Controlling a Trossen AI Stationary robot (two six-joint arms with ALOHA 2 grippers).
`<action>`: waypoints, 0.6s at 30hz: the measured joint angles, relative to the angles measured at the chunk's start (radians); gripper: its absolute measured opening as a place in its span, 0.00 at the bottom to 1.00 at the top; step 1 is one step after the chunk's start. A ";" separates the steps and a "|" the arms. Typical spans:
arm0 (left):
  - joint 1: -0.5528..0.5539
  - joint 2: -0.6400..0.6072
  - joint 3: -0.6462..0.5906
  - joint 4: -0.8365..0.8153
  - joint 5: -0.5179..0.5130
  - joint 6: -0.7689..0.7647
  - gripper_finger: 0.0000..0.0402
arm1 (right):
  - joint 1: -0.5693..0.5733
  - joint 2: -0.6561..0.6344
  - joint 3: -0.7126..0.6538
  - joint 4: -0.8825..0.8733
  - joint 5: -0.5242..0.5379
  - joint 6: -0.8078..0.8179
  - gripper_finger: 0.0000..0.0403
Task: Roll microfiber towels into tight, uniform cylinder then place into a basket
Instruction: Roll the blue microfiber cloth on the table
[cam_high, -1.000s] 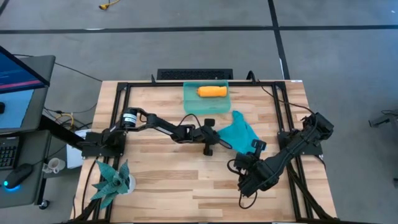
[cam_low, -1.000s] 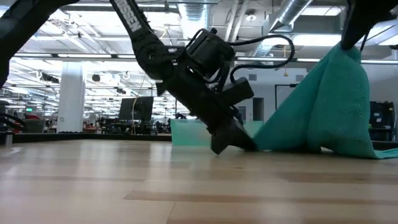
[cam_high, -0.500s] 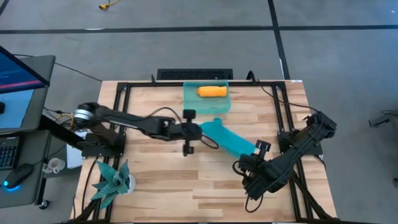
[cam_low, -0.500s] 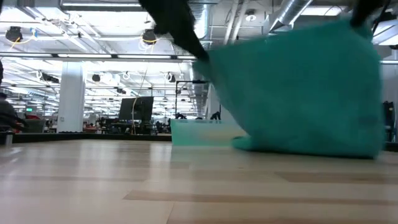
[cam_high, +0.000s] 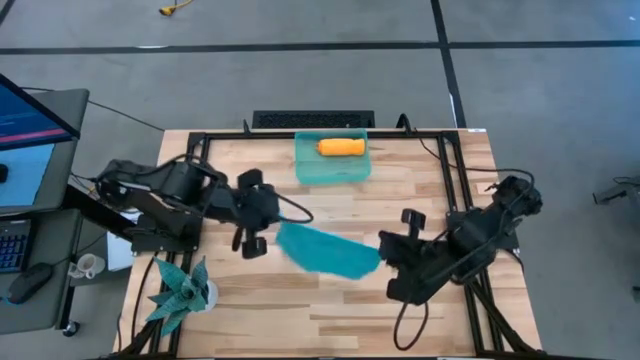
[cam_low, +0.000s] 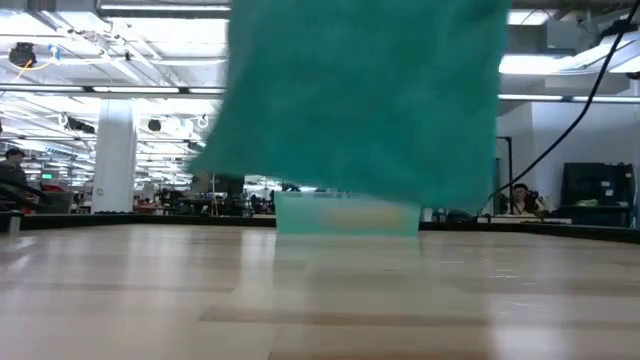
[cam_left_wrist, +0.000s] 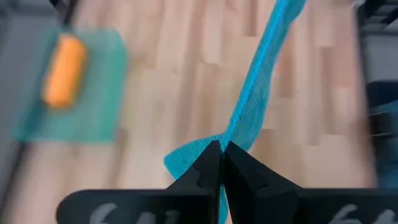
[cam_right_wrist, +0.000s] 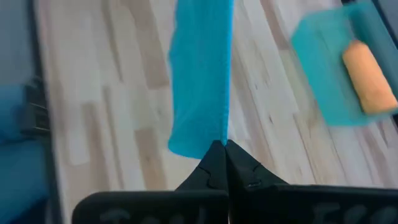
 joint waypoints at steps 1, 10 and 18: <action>-0.003 0.009 0.034 -0.032 0.033 -0.072 0.00 | -0.003 -0.001 0.023 -0.002 -0.001 -0.008 0.01; -0.021 0.036 0.075 -0.087 0.278 -0.532 0.00 | 0.000 0.010 0.056 0.038 -0.032 0.021 0.00; -0.137 0.134 0.032 -0.092 0.361 -0.648 0.00 | 0.063 0.071 0.030 0.039 -0.033 0.023 0.00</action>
